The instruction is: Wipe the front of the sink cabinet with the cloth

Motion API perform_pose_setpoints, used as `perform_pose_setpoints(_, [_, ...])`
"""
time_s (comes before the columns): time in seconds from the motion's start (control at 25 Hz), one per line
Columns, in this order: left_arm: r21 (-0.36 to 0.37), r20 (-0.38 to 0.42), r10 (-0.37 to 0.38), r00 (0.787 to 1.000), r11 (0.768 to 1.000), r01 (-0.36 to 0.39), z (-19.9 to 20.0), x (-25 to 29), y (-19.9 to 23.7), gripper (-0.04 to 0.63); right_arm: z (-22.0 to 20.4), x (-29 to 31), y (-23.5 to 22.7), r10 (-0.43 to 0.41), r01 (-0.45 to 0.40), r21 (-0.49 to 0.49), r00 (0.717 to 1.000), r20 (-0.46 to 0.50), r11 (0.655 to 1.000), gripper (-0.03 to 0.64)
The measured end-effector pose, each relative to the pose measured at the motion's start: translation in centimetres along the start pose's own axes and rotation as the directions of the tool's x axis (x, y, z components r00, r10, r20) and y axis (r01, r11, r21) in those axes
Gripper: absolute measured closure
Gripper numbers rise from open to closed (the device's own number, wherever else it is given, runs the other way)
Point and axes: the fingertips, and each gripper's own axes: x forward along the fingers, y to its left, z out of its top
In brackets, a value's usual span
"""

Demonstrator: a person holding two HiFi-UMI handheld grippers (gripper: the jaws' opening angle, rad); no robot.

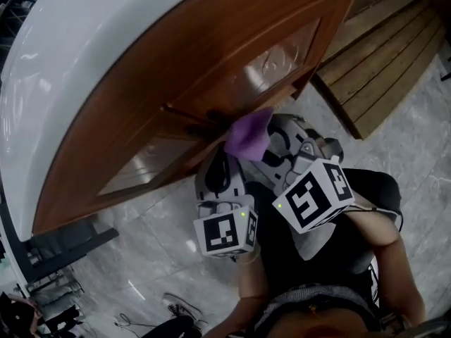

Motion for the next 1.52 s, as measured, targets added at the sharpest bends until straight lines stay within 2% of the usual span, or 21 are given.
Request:
perform_pose_setpoints(0.16, [-0.003, -0.053, 0.050, 0.997, 0.999, -0.050, 0.3, 0.0, -0.2, 0.595, -0.6, 0.1, 0.1, 0.049, -0.050, 0.084, 0.999, 0.009, 0.995, 0.433])
perform_pose_setpoints(0.32, [-0.045, -0.107, 0.086, 0.991, 0.995, -0.091, 0.8, -1.2, -0.2, 0.595, 0.2, 0.2, 0.6, 0.091, -0.089, 0.151, 0.996, -0.007, 0.985, 0.433])
perform_pose_setpoints(0.44, [-0.083, -0.145, 0.095, 0.985, 0.991, -0.107, 2.2, -2.0, 0.8, 0.595, 2.0, 0.3, 0.8, 0.076, -0.072, 0.233, 0.997, -0.010, 0.970, 0.433])
perform_pose_setpoints(0.6, [-0.084, -0.174, 0.088, 0.981, 0.991, -0.104, 5.1, -3.3, 0.8, 0.595, 4.5, -1.5, 0.1, 0.036, -0.033, 0.363, 0.999, -0.002, 0.931, 0.433])
perform_pose_setpoints(0.8, [-0.133, -0.217, 0.108, 0.970, 0.981, -0.139, 8.8, -5.4, -0.1, 0.595, 7.5, -4.1, -1.4, 0.030, -0.004, 0.368, 0.997, -0.064, 0.930, 0.433])
perform_pose_setpoints(1.04, [-0.135, -0.229, 0.152, 0.961, 0.973, -0.186, 14.9, -8.7, -0.4, 0.595, 13.0, -7.6, -2.5, 0.042, -0.009, 0.366, 0.996, -0.081, 0.930, 0.433])
perform_pose_setpoints(1.52, [-0.118, -0.114, 0.221, 0.969, 0.965, -0.234, 29.4, -14.2, -1.5, 0.595, 26.0, -14.2, -5.9, -0.010, 0.010, 0.326, 1.000, -0.004, 0.945, 0.433])
